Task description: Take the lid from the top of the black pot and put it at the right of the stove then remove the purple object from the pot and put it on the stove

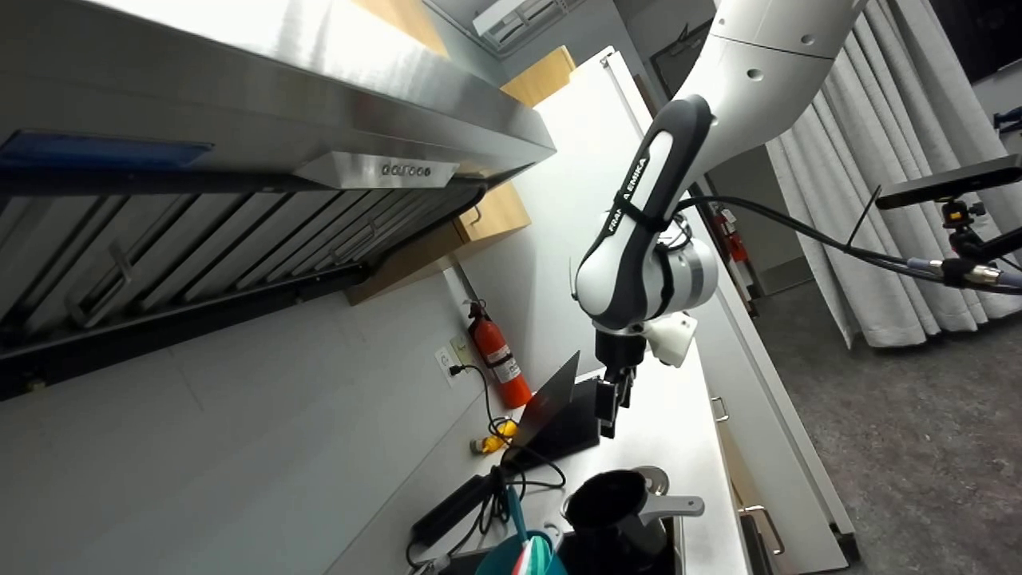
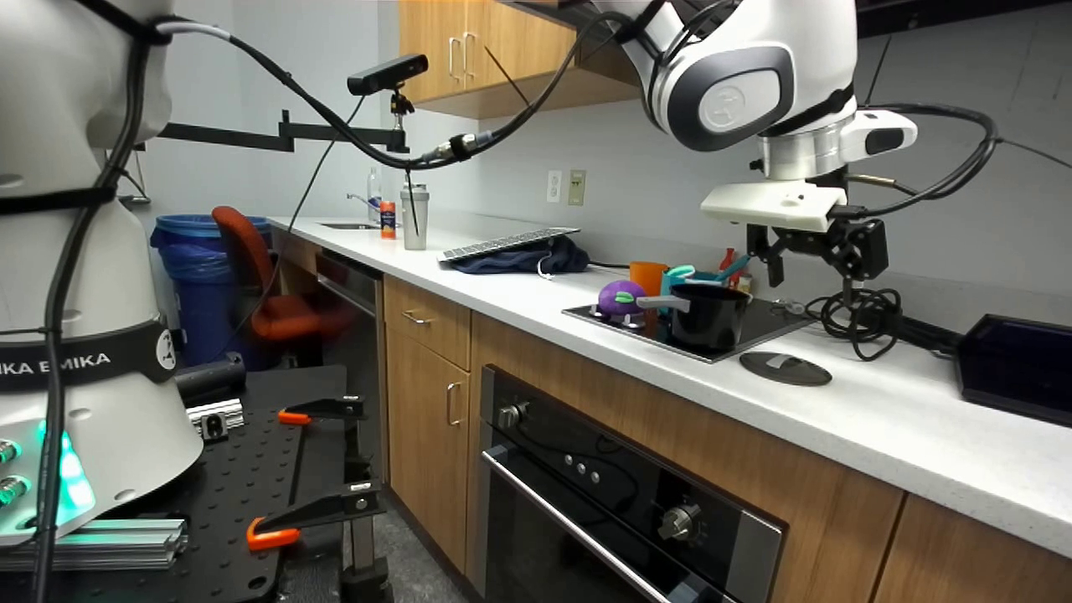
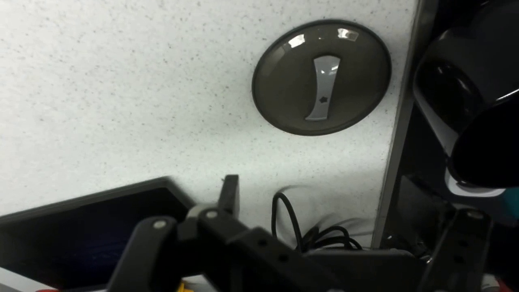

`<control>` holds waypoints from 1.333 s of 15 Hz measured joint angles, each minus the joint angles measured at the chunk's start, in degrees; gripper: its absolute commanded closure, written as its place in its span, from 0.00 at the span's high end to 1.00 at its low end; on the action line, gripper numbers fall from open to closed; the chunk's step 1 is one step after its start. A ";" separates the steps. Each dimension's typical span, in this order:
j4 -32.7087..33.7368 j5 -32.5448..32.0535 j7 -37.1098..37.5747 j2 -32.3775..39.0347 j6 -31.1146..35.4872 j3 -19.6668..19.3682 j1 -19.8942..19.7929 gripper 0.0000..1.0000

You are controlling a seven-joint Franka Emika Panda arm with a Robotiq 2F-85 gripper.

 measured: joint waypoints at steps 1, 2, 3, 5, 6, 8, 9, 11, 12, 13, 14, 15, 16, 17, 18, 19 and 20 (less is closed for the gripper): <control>0.15 -1.14 0.49 0.00 -0.34 0.47 -0.46 1.00; 0.30 -1.78 0.85 0.00 -0.77 0.80 -0.80 1.00; 0.38 -1.91 0.86 0.00 -0.95 0.95 -0.97 1.00; 0.40 -1.92 0.86 0.00 -0.97 1.02 -1.07 1.00; 0.40 -1.93 0.86 0.00 -0.97 1.04 -1.08 1.00; 0.41 -1.93 0.86 0.00 -0.97 1.05 -1.08 1.00; 0.41 -1.93 0.86 0.00 -0.97 1.06 -1.08 1.00; 0.41 -1.93 0.86 0.00 -0.97 1.07 -1.09 1.00; 0.41 -1.93 0.86 0.00 -0.97 1.07 -1.09 1.00; 0.41 -1.93 0.86 0.00 -0.97 1.07 -1.09 1.00; 0.41 -1.93 0.86 0.00 -0.97 1.07 -1.09 1.00; 0.41 -1.93 0.86 0.00 -0.97 1.07 -1.09 1.00; 0.41 -1.93 0.86 0.00 -0.97 1.07 -1.09 1.00; 0.41 -1.93 0.86 0.00 -0.97 1.07 -1.09 1.00; 0.41 -1.93 0.86 0.00 -0.97 1.07 -1.09 1.00; 0.41 -1.93 0.86 0.00 -0.97 1.07 -1.09 1.00; 0.41 -1.93 0.86 0.00 -0.97 1.07 -1.09 1.00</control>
